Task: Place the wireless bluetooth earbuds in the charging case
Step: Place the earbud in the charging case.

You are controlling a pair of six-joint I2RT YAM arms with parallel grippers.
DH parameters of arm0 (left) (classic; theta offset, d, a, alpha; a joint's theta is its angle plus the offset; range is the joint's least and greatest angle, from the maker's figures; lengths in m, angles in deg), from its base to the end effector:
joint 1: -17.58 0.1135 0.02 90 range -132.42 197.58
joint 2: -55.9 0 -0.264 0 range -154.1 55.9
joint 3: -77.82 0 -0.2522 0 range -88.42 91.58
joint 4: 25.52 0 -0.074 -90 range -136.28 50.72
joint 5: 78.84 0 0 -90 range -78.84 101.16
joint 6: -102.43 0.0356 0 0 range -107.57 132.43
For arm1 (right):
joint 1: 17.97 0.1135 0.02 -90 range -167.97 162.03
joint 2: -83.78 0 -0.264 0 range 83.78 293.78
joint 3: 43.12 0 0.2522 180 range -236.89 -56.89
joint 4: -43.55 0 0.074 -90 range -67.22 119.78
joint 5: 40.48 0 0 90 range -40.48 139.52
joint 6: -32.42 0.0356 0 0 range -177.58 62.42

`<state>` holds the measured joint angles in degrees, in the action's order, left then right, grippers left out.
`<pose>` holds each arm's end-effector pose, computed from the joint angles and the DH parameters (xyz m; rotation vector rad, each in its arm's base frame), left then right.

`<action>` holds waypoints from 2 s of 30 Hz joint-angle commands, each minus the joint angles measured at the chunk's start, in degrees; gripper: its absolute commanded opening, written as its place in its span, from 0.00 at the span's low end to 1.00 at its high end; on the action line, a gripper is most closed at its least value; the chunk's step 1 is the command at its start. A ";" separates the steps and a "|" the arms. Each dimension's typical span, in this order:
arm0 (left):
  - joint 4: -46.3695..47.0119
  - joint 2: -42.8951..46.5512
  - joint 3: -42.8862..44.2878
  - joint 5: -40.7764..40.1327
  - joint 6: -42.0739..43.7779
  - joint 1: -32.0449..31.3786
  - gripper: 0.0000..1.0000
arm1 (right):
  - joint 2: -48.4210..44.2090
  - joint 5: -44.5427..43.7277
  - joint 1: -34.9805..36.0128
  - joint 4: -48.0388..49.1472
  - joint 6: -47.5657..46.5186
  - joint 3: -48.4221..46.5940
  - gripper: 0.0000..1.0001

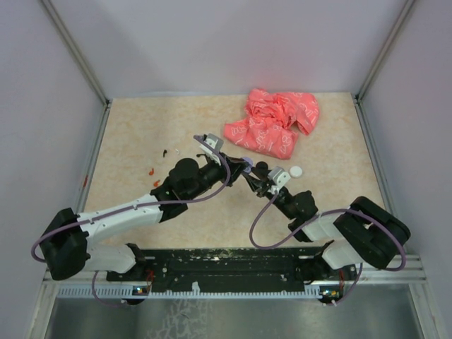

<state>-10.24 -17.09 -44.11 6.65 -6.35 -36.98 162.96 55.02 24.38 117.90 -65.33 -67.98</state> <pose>0.1739 -0.2395 0.3017 0.4427 1.5835 -0.9354 0.1606 0.1510 0.2054 -0.6025 1.0880 0.5841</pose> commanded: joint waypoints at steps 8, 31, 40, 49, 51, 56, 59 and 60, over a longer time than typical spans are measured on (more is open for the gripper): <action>4.13 -1.17 -0.29 -0.29 3.82 -1.15 0.20 | 1.34 0.66 0.54 6.75 2.18 -1.56 0.00; -3.86 0.08 2.84 -3.31 9.59 -2.85 0.20 | 1.49 0.41 0.54 9.01 3.68 -0.81 0.00; -5.28 0.69 3.31 -4.21 10.40 -2.98 0.19 | 1.77 0.46 0.55 9.61 3.90 -0.72 0.00; -5.72 -0.72 3.68 -3.66 10.87 -2.97 0.20 | 1.53 0.62 0.54 10.22 4.14 -0.53 0.00; -5.82 -1.20 3.82 -3.33 10.61 -2.92 0.23 | 1.38 0.73 0.55 10.23 4.14 -0.67 0.00; -6.43 -1.65 4.07 -2.94 10.67 -2.93 0.34 | 1.20 0.84 0.56 10.04 4.23 -0.53 0.00; -6.66 -1.19 4.14 -2.83 10.68 -2.91 0.41 | 1.15 0.83 0.55 10.18 4.38 -0.53 0.00; -6.75 -1.09 4.14 -2.85 10.70 -2.91 0.44 | 1.17 0.83 0.54 10.29 4.51 -0.47 0.00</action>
<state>-16.36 -18.29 -41.88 3.50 3.55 -39.56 164.55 55.39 24.62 119.02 -62.22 -67.85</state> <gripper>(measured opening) 0.397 0.222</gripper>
